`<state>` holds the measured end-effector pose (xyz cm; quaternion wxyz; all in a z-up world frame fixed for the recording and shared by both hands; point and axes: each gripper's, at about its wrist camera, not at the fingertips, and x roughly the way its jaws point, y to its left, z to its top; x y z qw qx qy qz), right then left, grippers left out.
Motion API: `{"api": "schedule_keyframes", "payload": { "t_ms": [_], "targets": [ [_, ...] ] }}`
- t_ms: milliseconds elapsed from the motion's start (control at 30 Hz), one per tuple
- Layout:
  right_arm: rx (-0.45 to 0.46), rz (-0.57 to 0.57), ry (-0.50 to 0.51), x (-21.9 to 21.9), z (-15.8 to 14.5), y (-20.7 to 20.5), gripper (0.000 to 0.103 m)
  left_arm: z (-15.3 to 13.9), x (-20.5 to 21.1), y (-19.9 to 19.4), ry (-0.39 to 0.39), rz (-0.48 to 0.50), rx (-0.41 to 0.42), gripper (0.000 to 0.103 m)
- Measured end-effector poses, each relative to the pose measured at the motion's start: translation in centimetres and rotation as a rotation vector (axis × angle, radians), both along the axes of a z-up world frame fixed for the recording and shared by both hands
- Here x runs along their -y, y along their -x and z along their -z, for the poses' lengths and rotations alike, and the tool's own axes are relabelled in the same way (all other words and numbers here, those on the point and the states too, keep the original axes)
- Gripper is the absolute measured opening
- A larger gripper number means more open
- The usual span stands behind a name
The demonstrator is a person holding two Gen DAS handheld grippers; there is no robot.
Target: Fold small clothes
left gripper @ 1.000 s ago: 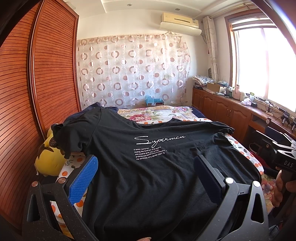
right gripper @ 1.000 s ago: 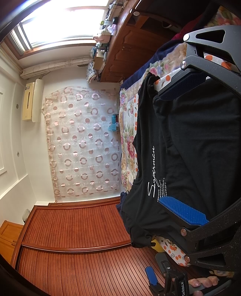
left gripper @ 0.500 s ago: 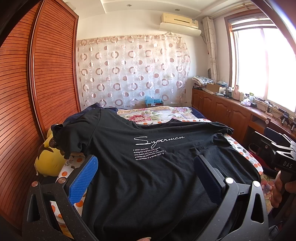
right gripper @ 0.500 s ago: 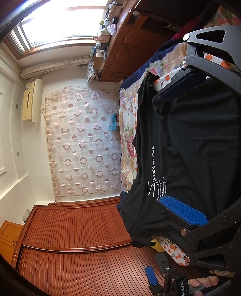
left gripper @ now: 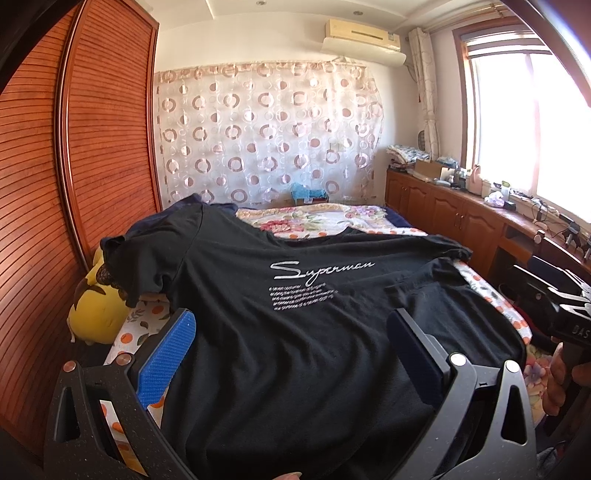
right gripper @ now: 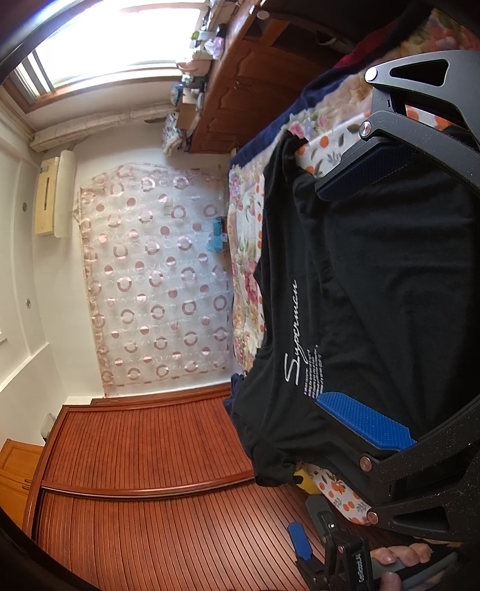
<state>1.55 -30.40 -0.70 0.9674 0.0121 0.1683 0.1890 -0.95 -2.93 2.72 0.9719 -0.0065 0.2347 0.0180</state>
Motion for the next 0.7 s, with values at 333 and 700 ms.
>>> {"api": "schedule_keyframes", "payload": {
  "t_ms": [333, 700],
  "targets": [
    [-0.045, -0.036, 0.04, -0.7, 0.5, -2.0, 0.103, 2.5, -2.8, -1.8, 0.025, -0.064, -0.06, 0.103],
    [0.011, -0.085, 0.107, -3.4, 1.7, -4.6, 0.103, 5.4, -8.0, -3.2, 0.041, -0.127, -0.106, 0.103]
  ]
}}
